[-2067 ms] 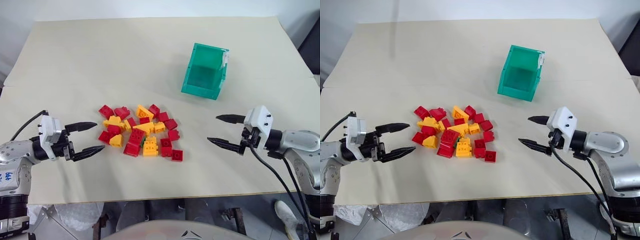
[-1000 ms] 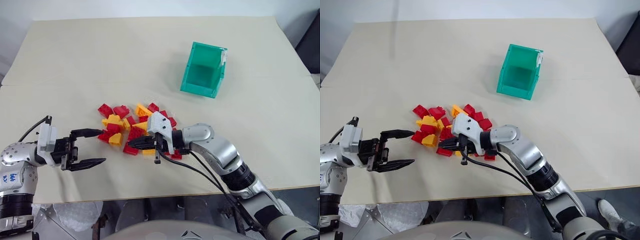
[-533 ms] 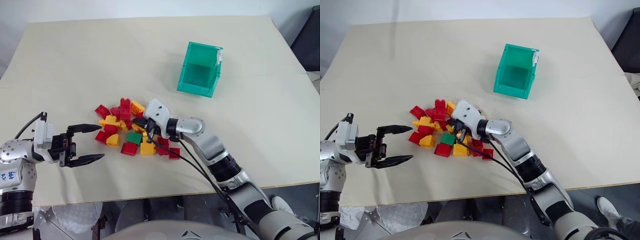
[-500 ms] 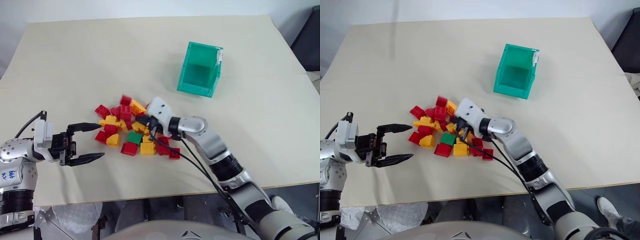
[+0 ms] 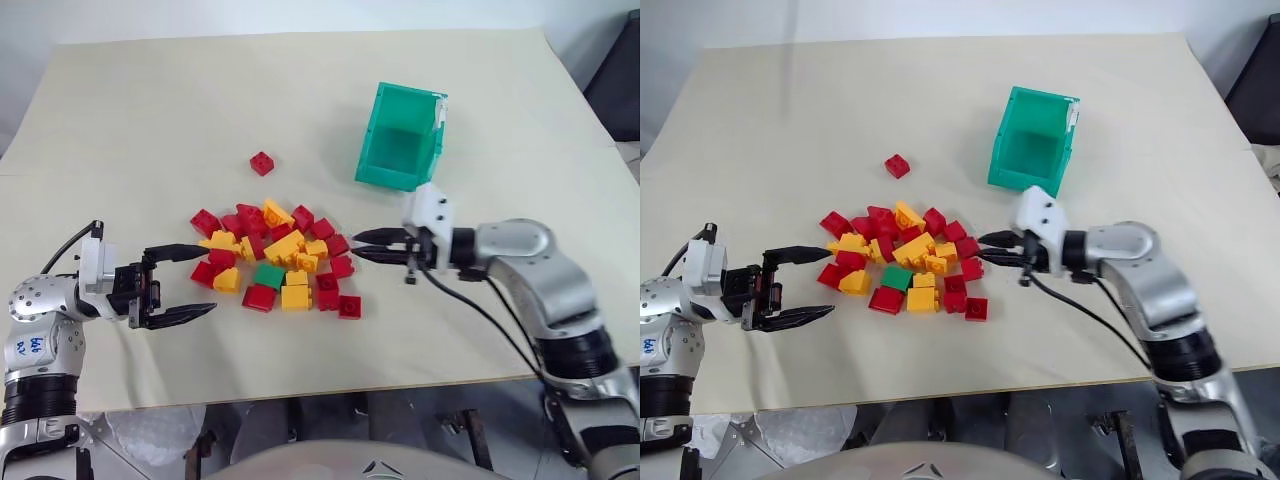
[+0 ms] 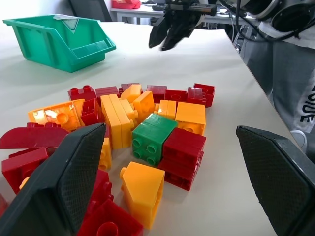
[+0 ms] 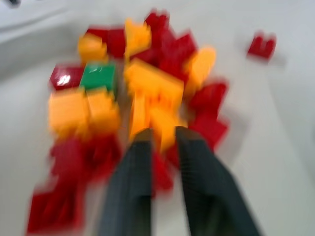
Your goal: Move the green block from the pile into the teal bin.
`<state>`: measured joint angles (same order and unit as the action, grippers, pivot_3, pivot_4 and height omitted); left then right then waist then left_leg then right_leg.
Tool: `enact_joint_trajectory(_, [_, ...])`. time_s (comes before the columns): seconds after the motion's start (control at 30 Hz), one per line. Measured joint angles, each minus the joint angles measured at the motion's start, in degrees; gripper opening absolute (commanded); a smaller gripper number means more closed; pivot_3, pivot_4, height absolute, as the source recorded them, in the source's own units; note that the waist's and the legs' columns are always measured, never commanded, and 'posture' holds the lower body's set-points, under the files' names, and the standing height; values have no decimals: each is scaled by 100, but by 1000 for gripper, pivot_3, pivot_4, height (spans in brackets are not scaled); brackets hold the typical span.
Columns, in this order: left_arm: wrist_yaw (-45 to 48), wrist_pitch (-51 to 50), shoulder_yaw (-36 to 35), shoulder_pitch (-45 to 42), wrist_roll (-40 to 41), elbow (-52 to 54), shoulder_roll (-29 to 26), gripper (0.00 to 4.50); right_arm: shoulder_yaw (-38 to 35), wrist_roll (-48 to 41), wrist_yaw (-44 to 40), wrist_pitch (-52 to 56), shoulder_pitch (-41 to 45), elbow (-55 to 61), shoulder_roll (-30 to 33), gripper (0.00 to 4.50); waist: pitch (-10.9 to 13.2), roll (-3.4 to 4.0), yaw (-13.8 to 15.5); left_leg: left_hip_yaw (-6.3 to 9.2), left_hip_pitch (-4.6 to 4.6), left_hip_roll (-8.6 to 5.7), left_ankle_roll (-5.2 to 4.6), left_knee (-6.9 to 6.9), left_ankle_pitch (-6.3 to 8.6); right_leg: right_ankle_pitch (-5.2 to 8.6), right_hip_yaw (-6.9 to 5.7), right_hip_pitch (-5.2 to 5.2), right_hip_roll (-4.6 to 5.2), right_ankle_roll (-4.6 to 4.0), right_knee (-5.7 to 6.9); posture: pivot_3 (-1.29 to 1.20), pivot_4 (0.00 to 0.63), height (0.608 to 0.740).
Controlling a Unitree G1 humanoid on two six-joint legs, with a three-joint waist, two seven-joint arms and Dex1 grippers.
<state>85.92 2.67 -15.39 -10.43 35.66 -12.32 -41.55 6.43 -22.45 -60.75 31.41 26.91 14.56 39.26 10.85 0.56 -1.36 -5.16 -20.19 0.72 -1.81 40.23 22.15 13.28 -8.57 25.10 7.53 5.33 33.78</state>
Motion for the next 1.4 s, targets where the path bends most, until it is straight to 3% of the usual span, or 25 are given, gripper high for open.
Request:
enact_joint_trajectory(0.27, [1,1,-32,67,1,-20,-4,4500,-960,-199,-507,-57,-792,37,1152,4481,1,-1,10,-6,0,0,-1,0,1,-1,6,3,0,1,-1,0,150,740])
enact_joint_trajectory(0.53, [2,5,-56,84,7,-140,-10,4500,-1054,-363,-312,210,-837,707,1234,4481,1,-1,-6,-14,10,3,0,1,1,-3,22,5,1,2,8,0,150,740])
enact_joint_trajectory(0.77, [8,17,-113,185,36,1,-63,4500,913,-135,812,1546,851,1093,-270,4481,0,-2,-17,-30,-3,8,11,3,-5,-8,40,39,-4,-8,25,0,150,740])
enact_joint_trajectory(1.07, [5,184,-168,663,25,116,-157,4500,2750,662,1306,2387,2411,-62,-1658,4481,-3,-7,-54,-36,-11,-2,-2,6,1,-9,37,42,-3,-5,17,0,150,740])
enact_joint_trajectory(1.17, [2,193,-175,811,31,358,-148,4500,3366,906,1215,2542,2858,-337,-1824,4481,-4,-8,-64,-34,-11,6,-1,5,1,-8,35,43,-9,-6,17,0,150,740])
enact_joint_trajectory(1.4, [-12,196,-305,1154,40,621,-135,4500,3642,1009,946,2822,3137,-348,-1876,4481,-10,-18,-41,-35,-9,3,-1,6,1,-9,37,41,-6,-6,19,0,150,740])
